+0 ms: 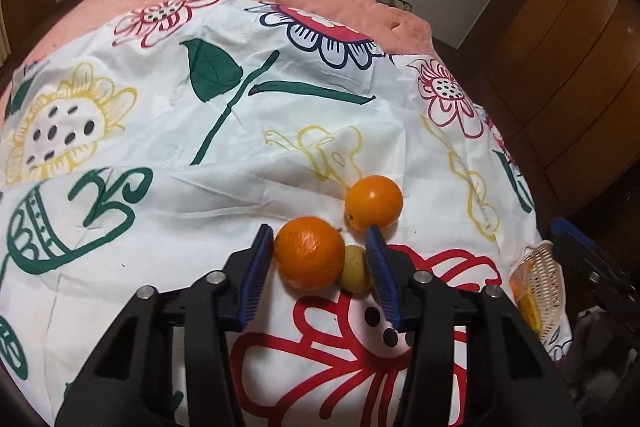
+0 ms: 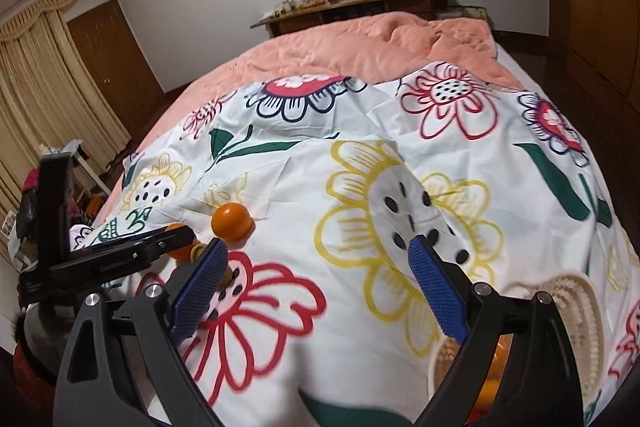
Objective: Organize fruits
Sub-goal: 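Close the left gripper around the larger loose orange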
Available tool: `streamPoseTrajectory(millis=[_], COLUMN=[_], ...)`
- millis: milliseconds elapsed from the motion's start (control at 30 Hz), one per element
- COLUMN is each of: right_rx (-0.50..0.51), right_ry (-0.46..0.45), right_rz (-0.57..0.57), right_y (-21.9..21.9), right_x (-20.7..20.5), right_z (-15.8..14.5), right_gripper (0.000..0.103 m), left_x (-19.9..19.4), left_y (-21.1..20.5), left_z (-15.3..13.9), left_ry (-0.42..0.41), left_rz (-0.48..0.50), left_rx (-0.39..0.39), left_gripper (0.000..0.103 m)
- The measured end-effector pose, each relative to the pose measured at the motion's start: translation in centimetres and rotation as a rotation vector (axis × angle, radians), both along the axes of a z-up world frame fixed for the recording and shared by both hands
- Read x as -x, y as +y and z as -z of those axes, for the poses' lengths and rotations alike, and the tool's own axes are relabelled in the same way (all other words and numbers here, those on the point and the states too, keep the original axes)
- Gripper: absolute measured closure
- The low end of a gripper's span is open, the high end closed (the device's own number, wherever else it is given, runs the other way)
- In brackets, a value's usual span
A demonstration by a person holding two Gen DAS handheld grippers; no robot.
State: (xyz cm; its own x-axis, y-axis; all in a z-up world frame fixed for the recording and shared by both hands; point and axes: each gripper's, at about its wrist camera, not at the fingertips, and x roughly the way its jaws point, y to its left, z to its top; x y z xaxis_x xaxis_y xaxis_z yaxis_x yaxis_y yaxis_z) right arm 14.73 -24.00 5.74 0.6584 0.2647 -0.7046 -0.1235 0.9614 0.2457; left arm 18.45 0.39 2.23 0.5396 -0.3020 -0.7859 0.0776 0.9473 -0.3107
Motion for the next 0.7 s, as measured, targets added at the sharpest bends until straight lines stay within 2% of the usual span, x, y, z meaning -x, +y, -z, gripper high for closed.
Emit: streamPoseTrajectory(millis=[67,167,400,533,700], right_rx=[0.001,0.004,0.025,-0.023,-0.023], right_ry=[0.029,0.078,0.139,0.171,0.174], right_rz=[-0.012,-0.026,-0.090,-0.093,-0.097], right_y=[0.6,1.5,4.3,4.2,4.5], right_x=[-1.7,-4.3,-8.0,-9.1,-9.5], right_z=[0.7,1.8,3.7,4.4,4.5], right_gripper=[0.012,0.012,0.012,0.012,0.012], left_x=[-0.1,-0.3,-1.0,-1.8,-2.8], left_y=[0.6,1.3,1.6,1.5,1.0], left_z=[0.5,1.3,1.7,2.1,2.3], left_ry=[0.012,0.014,0.001,0.007,0.011], left_rz=[-0.001,0.005,0.012,0.020,0.020], left_rx=[0.042,0.100,0.135,0.152,0.134], left_gripper=[0.064,0.065,0.065,0.065,0.065])
